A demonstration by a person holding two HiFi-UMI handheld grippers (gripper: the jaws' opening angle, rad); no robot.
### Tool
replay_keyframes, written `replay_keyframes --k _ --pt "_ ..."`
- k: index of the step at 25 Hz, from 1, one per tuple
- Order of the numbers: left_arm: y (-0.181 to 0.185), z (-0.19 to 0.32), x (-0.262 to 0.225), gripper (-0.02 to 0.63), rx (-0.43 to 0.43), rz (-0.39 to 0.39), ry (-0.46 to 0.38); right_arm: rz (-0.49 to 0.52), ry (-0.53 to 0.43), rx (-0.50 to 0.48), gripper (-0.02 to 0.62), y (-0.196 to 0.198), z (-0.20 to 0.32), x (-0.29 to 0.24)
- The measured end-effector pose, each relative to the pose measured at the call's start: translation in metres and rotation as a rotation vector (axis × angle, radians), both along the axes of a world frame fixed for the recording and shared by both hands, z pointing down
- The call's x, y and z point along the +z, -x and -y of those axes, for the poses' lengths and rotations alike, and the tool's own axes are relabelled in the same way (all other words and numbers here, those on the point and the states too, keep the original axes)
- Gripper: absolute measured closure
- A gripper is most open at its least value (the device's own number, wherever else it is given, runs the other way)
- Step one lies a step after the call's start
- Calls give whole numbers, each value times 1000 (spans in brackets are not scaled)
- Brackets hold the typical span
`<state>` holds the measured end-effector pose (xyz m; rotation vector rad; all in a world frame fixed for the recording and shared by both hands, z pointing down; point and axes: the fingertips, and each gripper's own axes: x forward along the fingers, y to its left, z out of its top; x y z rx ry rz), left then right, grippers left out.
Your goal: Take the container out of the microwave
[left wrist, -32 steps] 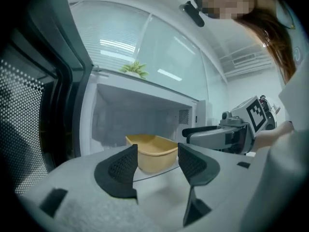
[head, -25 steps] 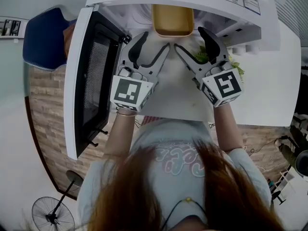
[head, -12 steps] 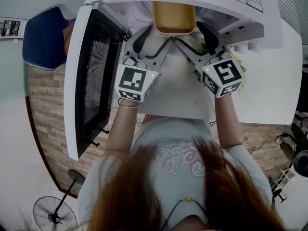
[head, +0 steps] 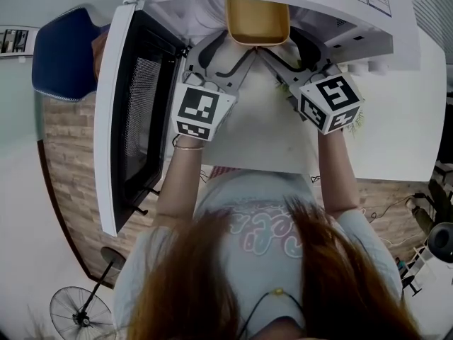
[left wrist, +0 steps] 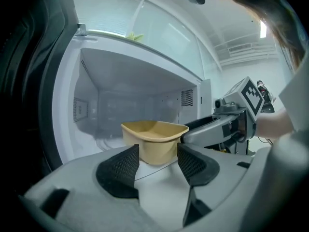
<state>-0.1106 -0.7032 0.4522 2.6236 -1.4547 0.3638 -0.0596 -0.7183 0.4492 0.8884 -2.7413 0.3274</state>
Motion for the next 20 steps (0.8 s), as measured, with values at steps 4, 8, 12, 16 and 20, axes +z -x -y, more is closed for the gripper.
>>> replay_keyframes --k 4,8,12,16,20 --pt "-1 3 0 368 9 4 -2 6 4 1 308 1 2 0" --pt "0 7 -2 368 2 -3 -7 13 7 4 325 2 4 0" --pt "-1 9 -3 378 -7 -14 -9 11 -1 25 327 0 5 0" --pt "0 10 -3 380 -20 -24 -15 -11 -25 49 342 0 7 0" --pt "-1 9 -6 380 -23 -20 -15 -20 -33 60 348 0 6 0"
